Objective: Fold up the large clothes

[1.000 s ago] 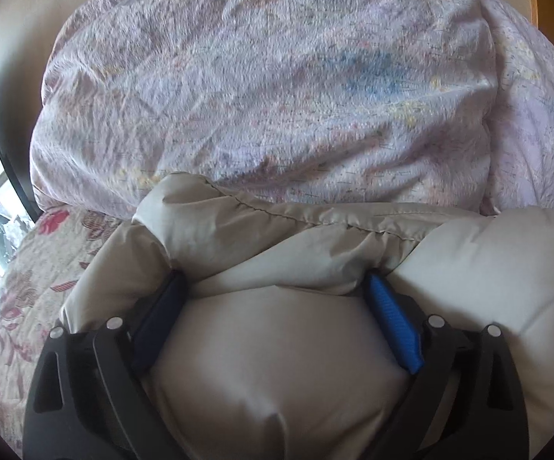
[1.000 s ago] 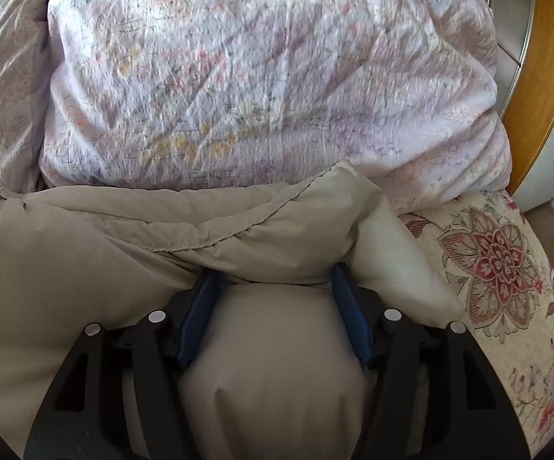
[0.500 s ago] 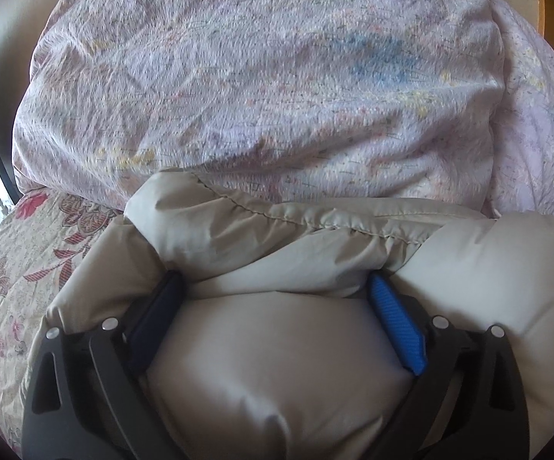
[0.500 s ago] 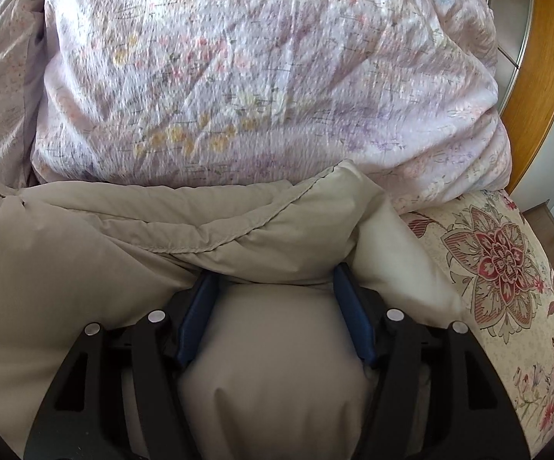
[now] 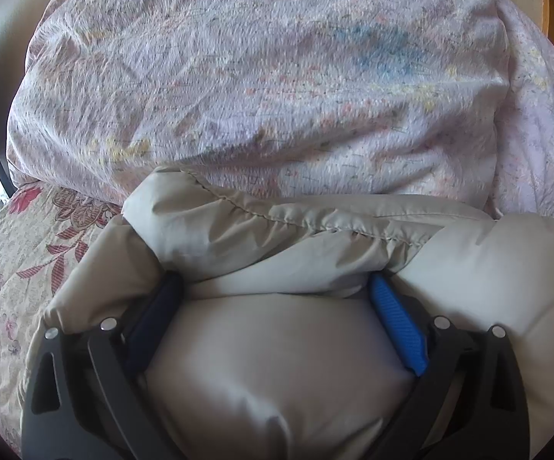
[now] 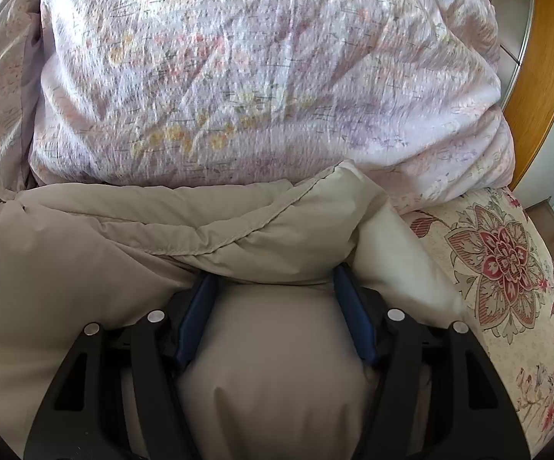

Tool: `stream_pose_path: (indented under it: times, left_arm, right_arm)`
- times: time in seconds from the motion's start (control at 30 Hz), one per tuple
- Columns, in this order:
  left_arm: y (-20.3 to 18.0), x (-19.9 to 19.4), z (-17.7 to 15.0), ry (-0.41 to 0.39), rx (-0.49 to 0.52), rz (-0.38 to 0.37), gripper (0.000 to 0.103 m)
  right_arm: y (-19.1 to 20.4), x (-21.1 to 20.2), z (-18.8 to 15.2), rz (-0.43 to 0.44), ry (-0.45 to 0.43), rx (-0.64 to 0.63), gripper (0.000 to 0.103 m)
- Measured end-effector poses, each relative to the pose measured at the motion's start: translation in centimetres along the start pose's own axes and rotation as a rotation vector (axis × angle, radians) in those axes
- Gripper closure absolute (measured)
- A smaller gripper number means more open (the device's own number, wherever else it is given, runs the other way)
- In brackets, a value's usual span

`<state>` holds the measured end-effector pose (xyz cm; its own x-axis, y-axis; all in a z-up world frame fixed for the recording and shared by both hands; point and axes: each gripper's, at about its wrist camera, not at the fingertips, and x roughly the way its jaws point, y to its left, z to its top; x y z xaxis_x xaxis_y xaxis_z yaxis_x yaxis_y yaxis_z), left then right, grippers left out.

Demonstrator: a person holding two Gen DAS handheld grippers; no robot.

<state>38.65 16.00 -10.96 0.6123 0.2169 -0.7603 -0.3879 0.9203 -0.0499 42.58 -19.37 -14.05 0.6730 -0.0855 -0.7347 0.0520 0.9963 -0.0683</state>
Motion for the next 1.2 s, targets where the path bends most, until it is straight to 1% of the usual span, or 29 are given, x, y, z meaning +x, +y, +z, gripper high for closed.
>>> stream_pose_path:
  times: [0.4, 0.47, 0.57, 0.6, 0.67, 0.77, 0.83, 0.9, 0.97, 1.0, 1.07, 1.13, 1.17, 1.2]
  left_arm:
    - [0.1, 0.1, 0.1, 0.0, -0.002, 0.007, 0.005]
    - [0.1, -0.1, 0.0, -0.001, 0.001, 0.022, 0.005]
    - [-0.1, -1.2, -0.2, 0.004, 0.017, 0.079, 0.005]
    - [0.1, -2.1, -0.6, 0.009, 0.024, 0.088, 0.006]
    - [0.5, -4.0, -1.2, -0.004, 0.031, 0.081, 0.007]
    - [1.8, -7.4, -2.3, -0.006, 0.026, 0.048, 0.007]
    - [3.1, -9.7, -3.1, -0.008, 0.004, 0.024, 0.007]
    - [4.8, -11.9, -4.2, -0.006, -0.038, -0.011, 0.007]
    - [6.5, -13.6, -5.3, 0.005, -0.08, -0.011, 0.007]
    - [7.6, -14.3, -5.9, 0.021, -0.108, -0.022, 0.007]
    - [9.0, -15.0, -6.9, 0.049, -0.157, -0.035, 0.008]
    - [10.1, -15.1, -7.9, 0.082, -0.205, -0.047, 0.015]
    - [10.7, -14.8, -8.4, 0.103, -0.234, -0.054, 0.017]
    - [11.1, -14.6, -8.9, 0.123, -0.269, -0.076, 0.021]
  right_arm:
    - [-0.3, -0.1, 0.0, 0.0, -0.006, 0.017, 0.038]
    - [-0.4, -0.3, 0.0, 0.003, -0.011, 0.023, 0.038]
    - [-1.2, -1.4, -0.3, -0.006, -0.014, 0.048, 0.038]
    - [-1.6, -2.0, -0.4, -0.005, -0.011, 0.062, 0.038]
    - [-3.0, -3.8, -0.8, 0.024, -0.017, 0.112, 0.038]
    - [-6.2, -7.2, -2.0, 0.045, -0.015, 0.224, 0.037]
    - [-8.8, -9.3, -3.1, 0.063, -0.001, 0.309, 0.036]
    - [-11.0, -11.0, -4.5, 0.064, 0.017, 0.376, 0.036]
    - [-12.9, -11.9, -6.2, 0.102, 0.037, 0.441, 0.036]
    - [-13.6, -12.0, -7.2, 0.121, 0.057, 0.475, 0.036]
    - [-14.9, -11.9, -9.4, 0.196, 0.12, 0.563, 0.036]
    - [-15.6, -11.1, -11.5, 0.288, 0.181, 0.653, 0.037]
    - [-15.7, -10.6, -12.5, 0.335, 0.204, 0.691, 0.037]
    - [-15.7, -10.2, -13.0, 0.372, 0.213, 0.712, 0.037]
